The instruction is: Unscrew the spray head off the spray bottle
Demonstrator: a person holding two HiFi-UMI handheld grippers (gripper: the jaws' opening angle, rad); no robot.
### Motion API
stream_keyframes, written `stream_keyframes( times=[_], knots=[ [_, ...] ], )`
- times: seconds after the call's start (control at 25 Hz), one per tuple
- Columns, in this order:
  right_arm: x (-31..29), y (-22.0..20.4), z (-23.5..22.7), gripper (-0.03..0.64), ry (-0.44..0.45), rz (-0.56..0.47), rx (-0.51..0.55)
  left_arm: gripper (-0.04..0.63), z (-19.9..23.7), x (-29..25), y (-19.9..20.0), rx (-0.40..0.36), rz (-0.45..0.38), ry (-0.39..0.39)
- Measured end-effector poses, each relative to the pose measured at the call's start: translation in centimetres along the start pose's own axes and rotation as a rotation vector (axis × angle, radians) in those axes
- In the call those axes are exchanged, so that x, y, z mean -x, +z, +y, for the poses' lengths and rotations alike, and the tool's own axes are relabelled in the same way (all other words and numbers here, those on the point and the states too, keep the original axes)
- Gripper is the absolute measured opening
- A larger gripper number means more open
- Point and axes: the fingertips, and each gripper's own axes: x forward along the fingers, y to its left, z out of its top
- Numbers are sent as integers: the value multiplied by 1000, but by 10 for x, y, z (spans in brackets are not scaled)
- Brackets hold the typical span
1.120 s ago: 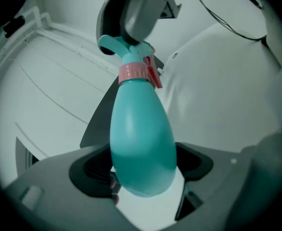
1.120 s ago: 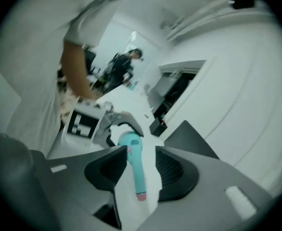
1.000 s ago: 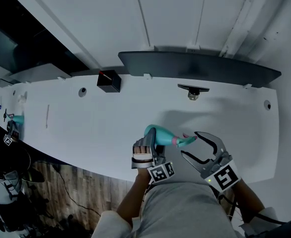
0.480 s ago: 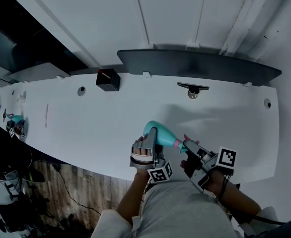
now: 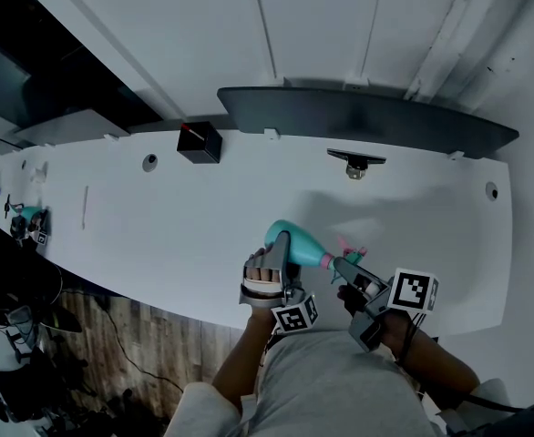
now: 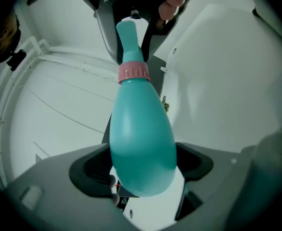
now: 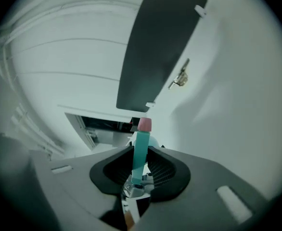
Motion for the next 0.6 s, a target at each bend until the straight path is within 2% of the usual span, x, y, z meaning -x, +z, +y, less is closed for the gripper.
stream_keyframes(
  times=[0.04,0.08,0.2,0.24,0.28,0.32,0.36,0.48,0.6],
  knots=[
    [-2,-2,9,91,16,21,153,396,-1,0,0,18,-1,-10],
    [-3,-4,20,89,16,52,408,396,-2,1,1,39,-6,-26],
    [-2,-16,35,89,-138,175,1452,396,-12,3,10,117,-36,-101],
    [-1,-21,34,89,-181,215,1732,396,-17,2,13,149,-40,-130],
    [-1,-27,33,89,-202,251,1936,396,-22,2,14,176,-41,-157],
    [-1,-31,30,89,-207,285,2070,396,-26,3,15,195,-41,-179],
    [0,-34,27,89,-206,315,2149,396,-29,4,17,206,-43,-194],
    [3,-34,23,89,-208,382,2269,396,-32,5,21,228,-49,-219],
    [1,-34,24,89,-233,406,2387,396,-32,4,21,249,-40,-233]
  ],
)
